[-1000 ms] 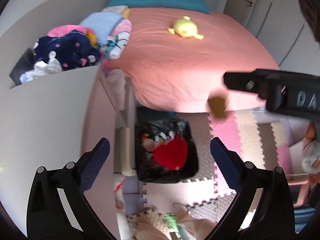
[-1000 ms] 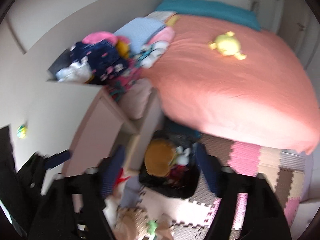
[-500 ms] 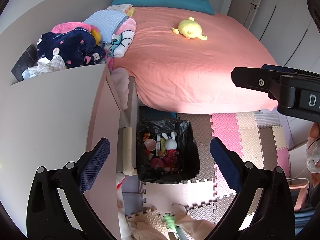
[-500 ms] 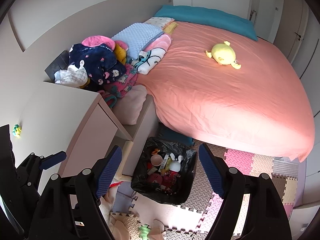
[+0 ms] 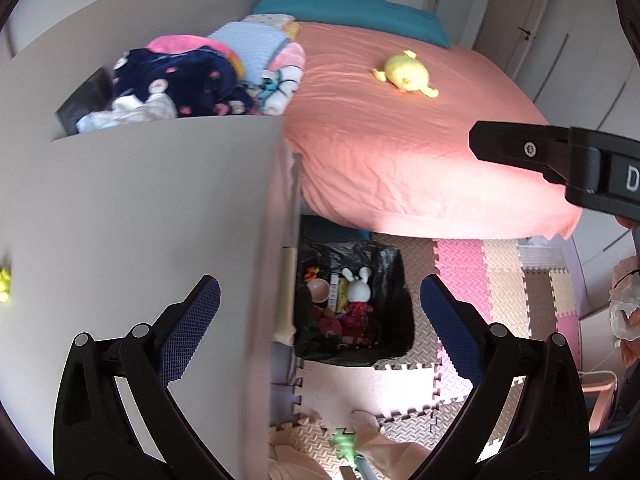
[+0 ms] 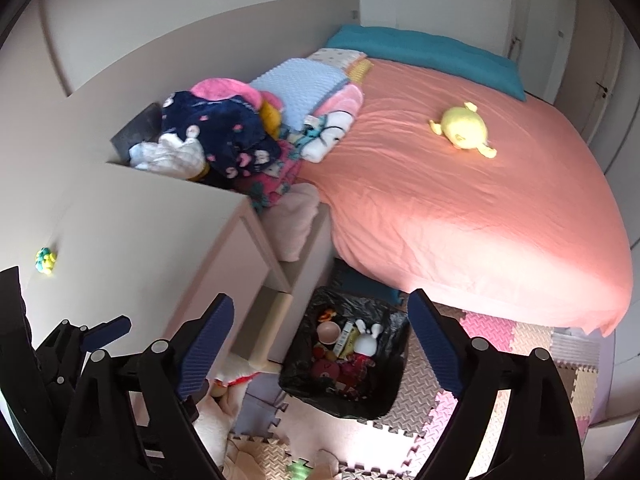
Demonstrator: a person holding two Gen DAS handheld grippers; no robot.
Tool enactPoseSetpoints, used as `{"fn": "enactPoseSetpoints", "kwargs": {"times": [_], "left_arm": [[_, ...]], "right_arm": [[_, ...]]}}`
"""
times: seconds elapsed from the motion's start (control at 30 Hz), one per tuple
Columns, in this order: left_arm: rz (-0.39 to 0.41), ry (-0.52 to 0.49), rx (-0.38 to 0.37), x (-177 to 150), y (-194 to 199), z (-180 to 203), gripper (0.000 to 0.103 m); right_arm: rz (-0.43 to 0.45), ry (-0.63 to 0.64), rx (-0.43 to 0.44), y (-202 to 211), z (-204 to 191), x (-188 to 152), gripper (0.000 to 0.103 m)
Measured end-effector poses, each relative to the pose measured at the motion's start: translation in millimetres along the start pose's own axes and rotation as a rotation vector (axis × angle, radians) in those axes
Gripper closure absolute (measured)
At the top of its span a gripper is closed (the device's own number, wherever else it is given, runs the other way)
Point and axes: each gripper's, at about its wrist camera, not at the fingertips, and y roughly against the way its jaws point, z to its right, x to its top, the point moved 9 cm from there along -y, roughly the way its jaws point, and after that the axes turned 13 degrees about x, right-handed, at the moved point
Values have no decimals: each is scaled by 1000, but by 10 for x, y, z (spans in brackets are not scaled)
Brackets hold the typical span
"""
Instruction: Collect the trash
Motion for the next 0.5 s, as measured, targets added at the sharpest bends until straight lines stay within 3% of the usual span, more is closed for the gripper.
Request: {"fn": "enactPoseSetpoints", "kwargs": {"times": [0.2,0.5], "left_arm": [[10,62,48,-156,96,-558,6],[0,175,122,-533,236,-1426,6]], "right_arm": [[10,35,53,-113,-556,-2,3],[-15,89,123,-332,-1383,-109,3]]}}
